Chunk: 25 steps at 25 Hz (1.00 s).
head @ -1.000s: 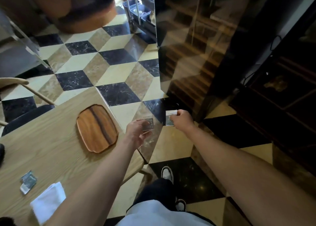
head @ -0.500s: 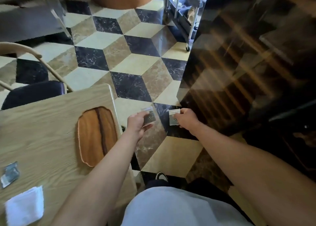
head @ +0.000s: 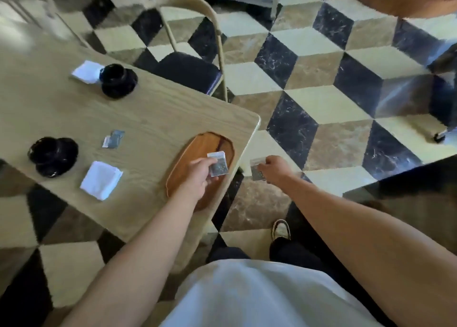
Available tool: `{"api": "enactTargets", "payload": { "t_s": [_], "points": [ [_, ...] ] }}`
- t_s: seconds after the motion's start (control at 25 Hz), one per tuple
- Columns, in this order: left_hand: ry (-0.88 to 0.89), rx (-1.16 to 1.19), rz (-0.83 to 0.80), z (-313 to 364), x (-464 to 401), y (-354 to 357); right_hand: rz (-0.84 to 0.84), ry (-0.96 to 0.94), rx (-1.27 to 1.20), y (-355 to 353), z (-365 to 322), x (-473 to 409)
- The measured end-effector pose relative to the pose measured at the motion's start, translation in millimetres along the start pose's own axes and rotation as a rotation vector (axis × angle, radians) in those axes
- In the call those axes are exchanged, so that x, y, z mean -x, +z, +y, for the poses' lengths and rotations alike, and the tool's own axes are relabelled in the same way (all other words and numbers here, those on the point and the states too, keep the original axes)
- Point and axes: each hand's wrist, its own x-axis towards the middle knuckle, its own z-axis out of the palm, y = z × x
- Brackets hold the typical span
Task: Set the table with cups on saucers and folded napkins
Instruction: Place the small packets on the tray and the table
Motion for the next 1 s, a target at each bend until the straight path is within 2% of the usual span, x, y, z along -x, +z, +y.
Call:
{"api": "enactTargets", "payload": {
  "t_s": [0.24, 0.48, 0.84, 1.0],
  "points": [
    [-0.051, 0.140, 0.389, -19.4, 15.7, -53.7, -0.288, -0.218, 0.212, 11.6, -62.4, -44.7],
    [-0.104, 0.235, 0.514, -52.9, 14.4, -74.6, -0.460, -0.335, 0.389, 53.1, -92.0, -78.4],
    [-0.115, 0.181, 0.562, -65.8, -21.3, -69.0, -0.383, -0.330, 0.484, 81.9, -116.9, -123.6],
    [-0.126, 0.128, 0.592, -65.2, -32.4, -68.9, -0.408, -0.367, 0.559, 91.6, -123.4, -134.7]
  ]
}}
